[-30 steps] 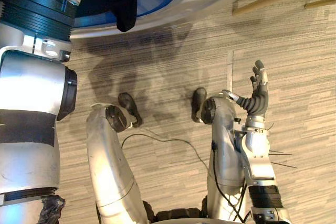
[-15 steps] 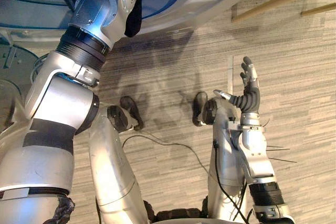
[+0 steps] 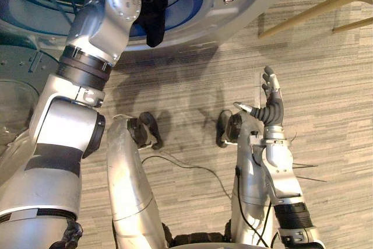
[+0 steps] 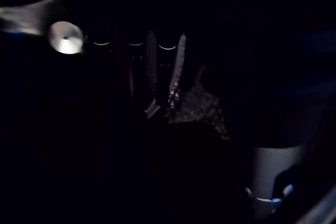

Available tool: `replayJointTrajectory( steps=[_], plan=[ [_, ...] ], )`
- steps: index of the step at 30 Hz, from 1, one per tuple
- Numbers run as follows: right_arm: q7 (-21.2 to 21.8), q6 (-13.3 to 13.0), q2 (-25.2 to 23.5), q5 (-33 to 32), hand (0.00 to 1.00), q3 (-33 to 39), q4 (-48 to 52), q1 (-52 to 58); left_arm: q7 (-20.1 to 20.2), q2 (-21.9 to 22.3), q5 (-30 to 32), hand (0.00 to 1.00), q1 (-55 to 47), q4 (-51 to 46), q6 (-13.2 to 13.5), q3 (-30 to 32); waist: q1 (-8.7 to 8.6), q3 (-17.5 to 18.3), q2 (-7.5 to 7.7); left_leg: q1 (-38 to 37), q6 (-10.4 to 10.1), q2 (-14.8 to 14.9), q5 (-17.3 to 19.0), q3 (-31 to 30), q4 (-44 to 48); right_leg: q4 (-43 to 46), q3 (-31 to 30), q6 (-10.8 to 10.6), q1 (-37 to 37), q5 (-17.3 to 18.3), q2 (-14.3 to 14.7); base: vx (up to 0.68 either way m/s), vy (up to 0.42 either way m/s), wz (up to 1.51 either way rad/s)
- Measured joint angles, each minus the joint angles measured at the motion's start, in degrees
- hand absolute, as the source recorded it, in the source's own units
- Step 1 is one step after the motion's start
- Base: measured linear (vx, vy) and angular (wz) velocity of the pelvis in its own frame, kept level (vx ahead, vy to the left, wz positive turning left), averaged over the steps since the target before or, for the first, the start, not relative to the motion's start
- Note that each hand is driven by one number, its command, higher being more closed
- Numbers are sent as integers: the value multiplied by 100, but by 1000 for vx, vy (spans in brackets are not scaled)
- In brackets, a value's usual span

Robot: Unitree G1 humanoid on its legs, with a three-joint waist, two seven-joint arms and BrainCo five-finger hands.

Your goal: Pick up the laundry basket with both hands and put the clothes into the washing machine.

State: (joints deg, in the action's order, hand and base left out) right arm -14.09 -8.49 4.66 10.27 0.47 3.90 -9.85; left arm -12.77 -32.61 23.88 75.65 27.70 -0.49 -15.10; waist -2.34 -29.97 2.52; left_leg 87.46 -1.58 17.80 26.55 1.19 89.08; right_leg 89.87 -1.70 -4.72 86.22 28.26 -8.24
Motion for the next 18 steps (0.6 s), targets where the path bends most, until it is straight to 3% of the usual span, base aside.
replayJointTrajectory(
  steps=[6, 10, 14, 18],
  plan=[
    [-61, 11, -209, 215, 0, 166, 143, 14, -487, 139, -366, 0, -1401, -1272, -38, 1037, 36, 22, 2, 50, -145, -21, -79, -134, -119, -9, 181, 138, 0, 75, -1, 37, -54, 5],
    [-67, 24, -206, 215, 0, 209, 161, 60, -504, 764, -821, 0, -2629, -1557, -34, 1545, 41, 487, 6, 303, -220, -47, -125, -192, -235, -37, 265, 200, 242, 108, -2, 37, -51, 6],
    [-16, 161, -207, 209, 0, 403, 161, 10, -456, 1308, -1507, 0, -3535, -1717, -37, 1887, 159, 487, 6, 307, -310, -71, -177, -238, -284, -35, 297, 214, 275, 113, 6, 38, -35, 0],
    [61, 272, -203, 199, 0, 525, 161, -1, -333, 1752, -2012, 0, -4220, -2224, 34, 2208, 164, 487, 6, 358, -325, -66, -186, -253, -285, -20, 294, 217, 341, 113, 16, 13, -19, 0]
  ],
)
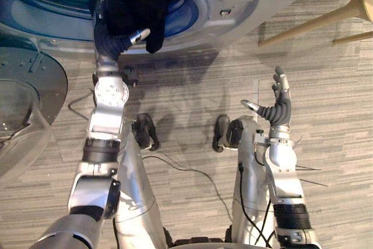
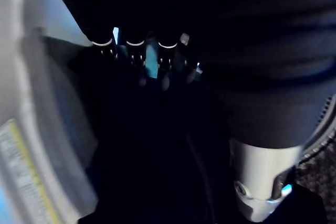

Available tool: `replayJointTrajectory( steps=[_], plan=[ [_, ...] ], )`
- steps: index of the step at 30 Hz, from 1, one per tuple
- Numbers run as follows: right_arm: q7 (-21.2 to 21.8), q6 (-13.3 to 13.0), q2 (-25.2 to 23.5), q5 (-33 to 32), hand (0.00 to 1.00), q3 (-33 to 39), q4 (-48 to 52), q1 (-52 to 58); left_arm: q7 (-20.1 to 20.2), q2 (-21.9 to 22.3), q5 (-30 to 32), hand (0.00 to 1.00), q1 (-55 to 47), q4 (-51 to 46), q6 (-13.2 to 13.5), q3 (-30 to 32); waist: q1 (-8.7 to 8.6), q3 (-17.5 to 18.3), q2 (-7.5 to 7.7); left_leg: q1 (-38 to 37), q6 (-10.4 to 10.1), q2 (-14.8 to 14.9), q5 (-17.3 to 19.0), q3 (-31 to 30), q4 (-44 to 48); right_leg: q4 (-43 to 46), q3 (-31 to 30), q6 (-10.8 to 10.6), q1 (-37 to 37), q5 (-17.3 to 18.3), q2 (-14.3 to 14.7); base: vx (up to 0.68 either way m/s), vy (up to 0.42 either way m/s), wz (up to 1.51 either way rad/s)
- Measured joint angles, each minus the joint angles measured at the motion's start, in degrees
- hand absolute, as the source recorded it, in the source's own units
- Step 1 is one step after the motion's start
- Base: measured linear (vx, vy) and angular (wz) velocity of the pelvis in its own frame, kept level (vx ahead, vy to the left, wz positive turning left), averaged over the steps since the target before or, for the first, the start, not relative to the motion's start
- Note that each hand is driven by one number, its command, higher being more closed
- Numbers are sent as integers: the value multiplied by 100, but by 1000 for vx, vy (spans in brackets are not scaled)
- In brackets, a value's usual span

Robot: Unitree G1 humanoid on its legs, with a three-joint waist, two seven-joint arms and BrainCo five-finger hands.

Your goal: Pick up the laundry basket with both hands and put the clothes into the washing machine.

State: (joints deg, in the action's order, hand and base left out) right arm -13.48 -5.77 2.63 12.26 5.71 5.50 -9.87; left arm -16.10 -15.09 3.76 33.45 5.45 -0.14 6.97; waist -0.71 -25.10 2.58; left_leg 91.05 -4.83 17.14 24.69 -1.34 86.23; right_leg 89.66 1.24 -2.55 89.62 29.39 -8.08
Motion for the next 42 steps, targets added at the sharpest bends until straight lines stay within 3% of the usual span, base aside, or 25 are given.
replayJointTrajectory(
  steps=[7, 11, 13, 16, 19, 23, 26, 29, 32, 36, 38, 42],
  plan=[
    [119, -3, -7, -41, 0, 12, 0, 9, -29, 1050, -100, 0, -932, -530, 132, 226, 40, 117, -19, 8, 1, -7, 1, -17, -13, -15, -2, 11, 8, 6, -8, 10, -7, 0],
    [105, -49, -3, -53, 0, -1, -67, 112, -423, 1532, -101, 0, -1631, -652, 137, 270, 158, 240, -29, -189, -21, -21, -42, -12, -204, -165, 16, 12, -190, 5, -18, 30, -25, 6],
    [93, -60, -12, -127, 0, -13, -352, 175, -667, 1652, -176, 0, -2042, -818, 291, 269, 179, 240, -29, -617, -49, -65, -160, 12, -571, -456, 111, 31, -646, -4, -90, 61, -69, 26],
    [88, -63, -18, -269, 0, -123, -534, 492, -792, 1689, -284, 0, -2506, -838, 491, 265, 222, 267, -37, -1395, -111, -136, -298, 6, -1208, -1019, 318, 105, -1496, -46, -133, 83, -83, 25],
    [89, -68, -34, -335, 0, -263, -754, 987, -761, 1708, -447, 0, -3077, -813, 588, 210, 241, 589, -50, -2241, -196, -274, -571, 39, -2087, -1763, 599, 159, -2424, -113, -230, 123, -99, 39],
    [115, -67, 23, -552, 0, -285, -1304, 1261, -336, 1655, -796, 0, -3663, -107, 712, -10, 310, 827, -134, -3710, -282, -425, -872, 50, -3315, -2890, 1005, 181, -4006, -254, -296, 149, -82, 35],
    [133, -58, 8, -715, 0, -240, -1799, 1258, -24, 1635, -879, 0, -3755, 648, 687, -73, 315, 920, -142, -4427, -289, -489, -1038, 98, -3911, -3471, 1136, 142, -4751, -394, -294, 142, 5, 21],
    [162, -28, 1, -856, 0, -198, -2590, 1292, 363, 1643, -992, 0, -3809, 1743, 640, -99, 319, 1001, -130, -5689, -234, -543, -1333, 302, -5007, -4582, 1281, 29, -5992, -739, -271, 144, 61, 11],
    [251, 13, -42, -947, 0, -31, -3310, 1342, 636, 1620, -989, 0, -3877, 2587, 534, 25, 319, 1373, -138, -6417, -177, -585, -1582, 503, -5875, -5547, 1307, -76, -6691, -1099, -188, 143, 78, -6],
    [264, 108, -68, -945, 0, 393, -4521, 1373, 855, 1475, -781, 0, -3873, 3801, 426, 169, 301, 2001, -181, -7520, -132, -749, -2198, 783, -7475, -7215, 1358, -230, -7705, -1799, -58, 155, 79, -7],
    [299, 183, 30, -944, 0, 539, -5110, 1247, 866, 1365, -582, 0, -3848, 4071, 393, 225, 286, 2063, -215, -8001, -112, -825, -2441, 828, -8098, -7861, 1339, -285, -8159, -2111, 5, 169, 73, -13],
    [373, 236, 105, -942, 0, 693, -5479, 1172, 890, 1147, -339, 0, -3880, 4265, 365, 220, 185, 2101, -235, -8463, -97, -936, -2484, 905, -8381, -8300, 1291, -359, -8647, -2301, 14, 59, 61, -9]
  ],
)
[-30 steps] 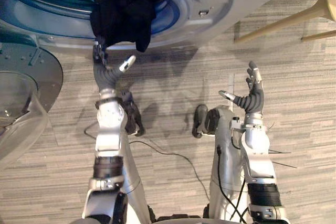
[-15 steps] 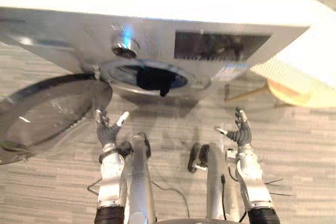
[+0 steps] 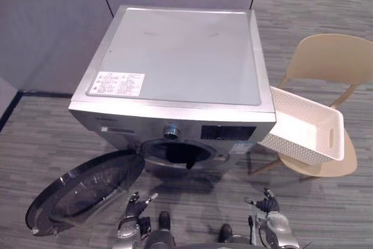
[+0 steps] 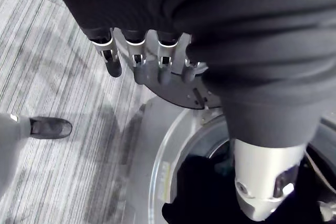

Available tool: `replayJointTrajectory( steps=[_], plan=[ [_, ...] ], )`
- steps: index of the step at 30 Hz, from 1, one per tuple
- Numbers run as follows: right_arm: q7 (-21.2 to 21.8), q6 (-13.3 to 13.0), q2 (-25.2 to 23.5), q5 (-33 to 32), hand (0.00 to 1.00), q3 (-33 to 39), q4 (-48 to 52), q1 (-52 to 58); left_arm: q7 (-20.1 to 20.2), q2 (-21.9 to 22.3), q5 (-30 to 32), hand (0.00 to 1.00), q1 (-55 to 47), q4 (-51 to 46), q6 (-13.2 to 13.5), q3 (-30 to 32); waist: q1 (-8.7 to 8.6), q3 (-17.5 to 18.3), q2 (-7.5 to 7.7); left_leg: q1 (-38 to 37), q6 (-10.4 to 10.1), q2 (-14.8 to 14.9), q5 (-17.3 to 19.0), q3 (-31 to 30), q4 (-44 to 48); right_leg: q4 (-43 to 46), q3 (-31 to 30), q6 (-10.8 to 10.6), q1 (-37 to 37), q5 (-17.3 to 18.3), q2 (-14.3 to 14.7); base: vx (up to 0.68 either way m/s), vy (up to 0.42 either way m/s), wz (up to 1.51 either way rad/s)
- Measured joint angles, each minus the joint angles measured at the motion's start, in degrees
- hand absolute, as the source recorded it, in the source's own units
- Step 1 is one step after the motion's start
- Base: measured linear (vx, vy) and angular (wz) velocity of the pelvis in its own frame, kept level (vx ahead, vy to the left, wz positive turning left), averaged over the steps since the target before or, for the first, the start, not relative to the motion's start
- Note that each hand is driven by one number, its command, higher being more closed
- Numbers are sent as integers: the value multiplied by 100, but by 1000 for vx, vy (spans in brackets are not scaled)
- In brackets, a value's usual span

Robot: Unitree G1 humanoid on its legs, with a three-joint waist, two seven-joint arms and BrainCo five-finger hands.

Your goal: Pick up the laundry basket with both hands and put the clothes into the washing machine.

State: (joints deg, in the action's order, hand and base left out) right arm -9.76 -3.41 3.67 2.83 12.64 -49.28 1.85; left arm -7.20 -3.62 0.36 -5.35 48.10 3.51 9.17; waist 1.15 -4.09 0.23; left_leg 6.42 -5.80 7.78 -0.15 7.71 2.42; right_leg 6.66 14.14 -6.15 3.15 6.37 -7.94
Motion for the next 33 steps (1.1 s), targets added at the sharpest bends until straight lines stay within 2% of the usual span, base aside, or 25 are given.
replayJointTrajectory(
  steps=[3, 6, 9, 10, 11, 12, 13, 14, 16, 17, 18, 19, 20, 21, 22, 24, 25, 26, 28, 30, 32, 33],
  plan=[
    [2, 0, 39, 4, 0, 1, -140, -71, 95, -125, 147, 0, 27, 217, -2, -25, -36, 25, 6, -224, 42, -44, -48, 139, -164, -100, -114, -1, -86, -130, 28, -16, 33, -25],
    [1, 12, 55, 4, 0, -17, -395, -316, 96, -150, 260, 0, 65, 247, 3, -105, -15, -4, 36, -168, 106, -25, -150, 391, -294, -170, -395, 26, 182, -408, 87, -94, 48, -49],
    [-7, 19, 48, 2, 0, -61, -421, -586, 95, -295, 257, 0, 447, 401, 1, -206, -42, -201, 127, 480, 182, -16, -214, 485, 45, 166, -494, 66, 926, -699, 52, -194, 64, -28],
    [-8, 28, 65, 2, 0, -78, -440, -582, 92, -307, 257, 0, 560, 399, 1, -207, -39, -280, 138, 622, 245, -13, -173, 458, 203, 261, -492, 14, 1028, -773, 31, -232, 80, 8],
    [-11, 65, 65, 1, 0, -130, -456, -535, 85, -321, 255, 0, 639, 364, 2, -198, -12, -332, 142, 758, 406, 62, -122, 435, 314, 154, -513, -55, 949, -812, 26, -243, 76, 29],
    [-11, 92, 41, 0, 0, -164, -445, -492, 78, -326, 254, 0, 657, 290, 9, -181, -45, -412, 163, 783, 445, 39, -159, 369, 396, 1110, -493, 29, 1076, -227, -36, -166, 53, 42],
    [-11, 120, 26, 0, 0, -175, -457, -424, 77, -336, 253, 0, 637, 241, 9, -185, -33, -416, 157, 771, 455, 9, -192, 311, 427, 1777, -483, 45, 1104, 92, -41, -153, -8, 68],
    [-9, 139, -50, -1, 0, -185, -540, -343, 63, -318, 250, 0, 436, 19, 16, -172, 27, -433, 138, 714, 472, -16, -267, 174, 479, 2661, -458, -42, 803, 508, 21, -123, -34, 51],
    [-9, 128, -118, -3, 0, -210, -563, -321, 52, -323, 249, 0, 252, -135, 17, -84, 227, -361, 253, 854, 457, -46, -279, 186, 639, 2460, -507, -36, 438, 792, 97, -189, -93, 8],
    [-22, 89, -58, -6, 0, -222, -546, -484, 39, -301, 229, 0, 237, -168, 20, -16, 403, -311, 278, 1195, 426, -70, -448, 206, 735, 1617, -568, 101, 388, 992, 240, -257, -109, -18],
    [-37, 64, -22, -12, 0, -206, -522, -560, 28, -274, 200, 0, 238, -169, 20, -24, 456, -304, 263, 1324, 424, -63, -548, 204, 658, 1338, -551, 175, 401, 1032, 303, -347, -99, -4],
    [-69, 17, 115, -33, 0, -181, -501, -705, -24, -95, 175, 0, 273, -159, 8, -34, 447, -425, -59, 1506, 378, 78, -707, 29, 493, 1085, -416, 314, 433, 873, 469, -324, -60, 25],
    [-172, -16, 205, -74, 0, -168, -437, -719, -55, 47, 160, 0, 285, -206, 14, -149, 438, -566, -297, 1577, 216, 157, -813, -156, 223, 1002, -295, 365, 529, 746, 631, -409, -81, 60],
    [-244, 15, 195, -132, 0, -121, -441, -691, -58, 144, 131, 0, 235, -210, 15, -310, 425, -610, -400, 1562, -27, 142, -654, -214, -162, 983, -40, 504, 629, 608, 654, -333, -43, 71],
    [-266, 27, 134, -158, 0, -49, -437, -629, -58, 163, 129, 0, 249, -212, 15, -342, 383, -635, -350, 1556, -211, 100, -526, -170, -266, 894, 73, 600, 624, 526, 554, -227, 5, 82],
    [-288, 37, -17, -186, 0, 105, -377, -501, -55, 189, 133, 0, 235, -242, 15, -364, 329, -730, -186, 1581, -155, 92, -530, 210, 358, 892, 308, 666, 629, 448, 344, -190, 5, 77],
    [-298, 49, -100, -190, 0, 95, -258, -376, -54, 199, 144, 0, 159, -304, 15, -427, 271, -721, -104, 1513, 10, 96, -407, 347, 1208, 943, 455, 660, 648, 427, 191, -229, -3, 65],
    [-299, 53, -101, -186, 0, 91, -159, -263, -54, 237, 152, 0, 139, -341, 15, -460, 271, -715, -82, 1325, 138, 127, -96, 334, 1617, 970, 472, 632, 692, 394, 133, -183, 28, 51],
    [-289, 54, -104, -174, 0, 93, -111, -212, -53, 285, 156, 0, 189, -385, 17, -471, 269, -704, -104, 961, 159, 158, 411, 322, 1749, 922, 472, 576, 773, 249, 76, -163, 111, 11],
    [-282, 54, -85, -171, 0, 110, -124, -213, -53, 291, 154, 0, 213, -383, 20, -542, 250, -679, -145, 584, 160, 106, 584, 272, 1240, 752, 474, 456, 743, 89, 89, -133, 153, 3],
    [-272, 62, -176, -170, 0, 213, -231, -206, -53, 143, 123, 0, 312, -475, 17, -750, 121, -543, -16, 256, 264, -151, 232, 202, 325, 170, 528, 291, 529, -308, 46, -105, 166, 20],
    [-273, 62, -195, -170, 0, 219, -233, -183, -54, 109, 87, 0, 315, -567, 17, -782, 106, -517, 6, 226, 263, -203, 186, 187, 217, 26, 555, 277, 474, -405, 24, -71, 199, 24]
  ],
)
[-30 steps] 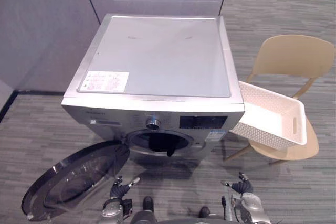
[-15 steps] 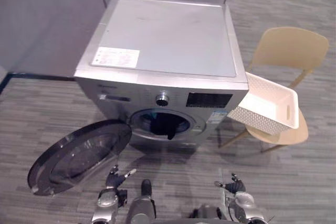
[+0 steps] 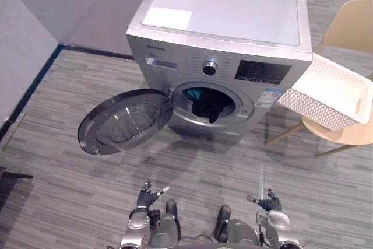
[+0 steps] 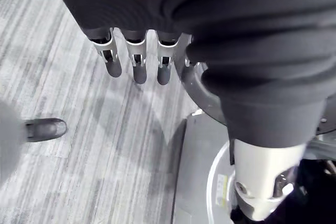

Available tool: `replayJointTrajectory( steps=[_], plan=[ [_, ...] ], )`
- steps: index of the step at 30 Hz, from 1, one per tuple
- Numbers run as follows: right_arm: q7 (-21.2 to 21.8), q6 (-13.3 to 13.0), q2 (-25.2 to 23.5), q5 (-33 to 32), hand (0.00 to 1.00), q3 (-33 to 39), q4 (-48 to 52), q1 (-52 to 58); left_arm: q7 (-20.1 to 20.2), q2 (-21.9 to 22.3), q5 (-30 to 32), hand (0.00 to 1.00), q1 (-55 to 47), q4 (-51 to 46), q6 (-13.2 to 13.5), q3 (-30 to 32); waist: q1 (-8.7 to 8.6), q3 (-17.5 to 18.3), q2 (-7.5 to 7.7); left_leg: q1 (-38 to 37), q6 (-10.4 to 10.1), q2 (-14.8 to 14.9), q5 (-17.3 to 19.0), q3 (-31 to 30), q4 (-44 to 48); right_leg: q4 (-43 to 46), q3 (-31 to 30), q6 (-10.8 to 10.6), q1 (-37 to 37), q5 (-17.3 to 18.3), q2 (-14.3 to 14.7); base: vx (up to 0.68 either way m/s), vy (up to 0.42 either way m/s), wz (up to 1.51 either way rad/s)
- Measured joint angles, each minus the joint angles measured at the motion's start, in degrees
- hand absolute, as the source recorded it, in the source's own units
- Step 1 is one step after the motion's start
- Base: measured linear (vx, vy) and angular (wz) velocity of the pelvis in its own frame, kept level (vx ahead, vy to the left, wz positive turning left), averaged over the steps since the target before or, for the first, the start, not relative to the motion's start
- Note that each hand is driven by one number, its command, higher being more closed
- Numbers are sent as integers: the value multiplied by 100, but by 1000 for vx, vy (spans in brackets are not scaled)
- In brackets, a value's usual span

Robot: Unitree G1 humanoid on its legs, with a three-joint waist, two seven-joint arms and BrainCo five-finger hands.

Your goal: Pick up the laundry basket with both hands and put the clothes into the washing machine.

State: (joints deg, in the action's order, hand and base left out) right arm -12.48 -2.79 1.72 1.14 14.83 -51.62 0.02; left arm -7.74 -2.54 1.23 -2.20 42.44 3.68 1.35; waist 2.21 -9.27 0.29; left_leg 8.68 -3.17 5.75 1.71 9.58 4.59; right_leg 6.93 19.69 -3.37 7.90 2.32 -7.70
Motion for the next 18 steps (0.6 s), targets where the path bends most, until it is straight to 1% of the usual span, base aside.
replayJointTrajectory(
  steps=[1, 3, 5, 8, 10, 12, 13, 14, 15, 17, 18],
  plan=[
    [1, -1, 2, -2, 0, 14, -23, 21, -4, -33, -103, 0, 8, -283, 1, -139, -13, 20, 7, -62, 72, -104, -83, -7, -140, -213, 20, -73, -102, -148, -47, -28, 137, 13],
    [1, -2, 28, -5, 0, 16, -107, 23, -12, -53, -166, 0, 3, -770, 7, -191, -29, 60, -16, -162, 157, -232, -159, -16, -282, -394, 23, -134, -227, -280, -88, -32, 161, 8],
    [2, -4, 40, -7, 0, 16, -142, 30, -146, -91, -165, 0, 53, -1382, 113, -182, -113, 112, -53, -291, 256, -364, -257, -41, -418, -580, 29, -184, -379, -401, -161, -8, 131, 6],
    [2, -9, 63, -10, 0, 16, -146, 41, -299, -266, -166, 0, 325, -1647, 188, -161, -144, 188, -75, -343, 287, -423, -293, -17, -529, -730, 7, -215, -428, -495, -174, 6, 69, -4],
    [2, -18, 98, -11, 0, 15, -154, 39, -531, -514, -165, 0, 697, -1764, 202, -46, -156, 205, -67, -359, 295, -464, -340, -13, -605, -796, 5, -199, -432, -532, -153, 7, 20, -1],
    [2, -65, 167, -11, 0, 15, -157, 14, -925, -945, -157, 0, 1234, -1758, 215, 289, -167, 202, -60, -351, 294, -444, -368, 0, -657, -916, -2, -165, -440, -607, -97, 24, -16, -5],
    [2, -66, 172, -11, 0, 15, -157, 13, -940, -983, -157, 0, 1268, -1757, 215, 327, -169, 201, -59, -349, 294, -442, -368, 3, -658, -918, -4, -163, -438, -608, -94, 19, -23, -11],
    [2, -72, 212, -11, 0, 14, -157, 6, -1133, -1259, -131, 0, 1535, -1711, 215, 517, -165, 192, -41, -321, 293, -422, -368, 30, -665, -919, -38, -152, -389, -616, -71, 9, -13, -11],
    [2, -74, 227, -11, 0, 14, -158, -4, -1208, -1388, -105, 0, 1647, -1679, 215, 600, -164, 187, -30, -303, 294, -410, -368, 48, -667, -919, -59, -148, -359, -619, -60, 12, -23, -21],
    [2, -89, 270, -12, 0, 7, -157, -94, -1477, -2118, -61, 0, 2291, -1120, 231, 895, -156, 130, 75, -150, 276, -363, -381, 151, -664, -928, -183, -63, -144, -682, -4, 4, -25, -27],
    [2, -101, 279, -12, 0, 5, -154, -112, -1517, -2267, -62, 0, 2428, -994, 228, 954, -158, 109, 108, -112, 275, -359, -382, 160, -661, -938, -208, -53, -94, -696, 4, 2, -16, -23]
  ],
)
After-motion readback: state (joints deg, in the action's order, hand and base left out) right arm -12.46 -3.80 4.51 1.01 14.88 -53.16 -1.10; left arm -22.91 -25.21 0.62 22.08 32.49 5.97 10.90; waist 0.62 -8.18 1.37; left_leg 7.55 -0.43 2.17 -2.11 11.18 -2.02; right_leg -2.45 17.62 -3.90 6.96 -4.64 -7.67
